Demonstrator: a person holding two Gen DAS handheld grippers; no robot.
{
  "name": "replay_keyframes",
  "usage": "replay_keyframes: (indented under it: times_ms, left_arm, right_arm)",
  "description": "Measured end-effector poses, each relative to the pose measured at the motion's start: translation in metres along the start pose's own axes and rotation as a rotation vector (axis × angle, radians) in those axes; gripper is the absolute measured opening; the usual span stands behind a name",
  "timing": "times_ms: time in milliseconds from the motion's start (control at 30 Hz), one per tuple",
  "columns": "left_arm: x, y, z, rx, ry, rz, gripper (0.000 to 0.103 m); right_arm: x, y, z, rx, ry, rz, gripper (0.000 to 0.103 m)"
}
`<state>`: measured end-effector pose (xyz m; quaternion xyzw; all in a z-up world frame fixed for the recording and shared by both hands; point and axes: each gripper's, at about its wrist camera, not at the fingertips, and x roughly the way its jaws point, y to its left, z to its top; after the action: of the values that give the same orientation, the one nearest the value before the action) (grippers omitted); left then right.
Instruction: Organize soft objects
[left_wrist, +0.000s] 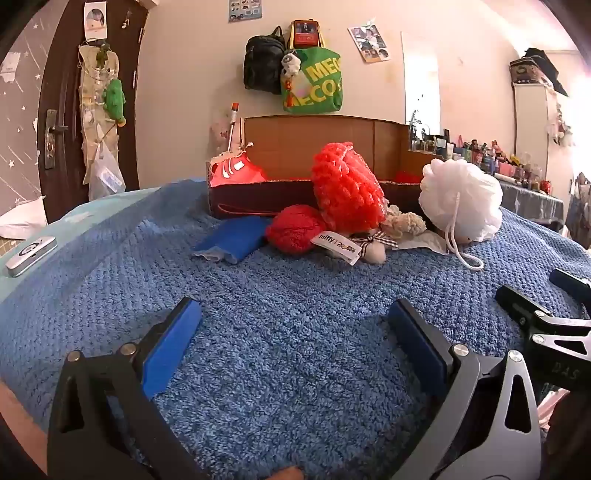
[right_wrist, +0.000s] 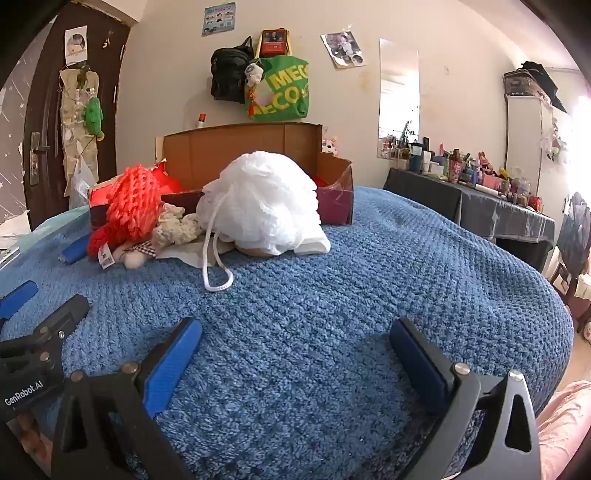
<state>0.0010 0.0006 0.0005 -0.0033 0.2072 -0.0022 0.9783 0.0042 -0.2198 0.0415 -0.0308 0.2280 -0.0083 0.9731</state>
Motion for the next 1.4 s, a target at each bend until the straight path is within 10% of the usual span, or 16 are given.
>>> replay_keyframes:
  times_ms: [1400]
  left_arm:
    - [0.0031, 0.0044, 0.0031, -0.003, 0.002, 0.000, 0.103]
  right_arm:
    - [0.0005, 0.0007, 0.0001, 0.004, -0.004, 0.000, 0.103]
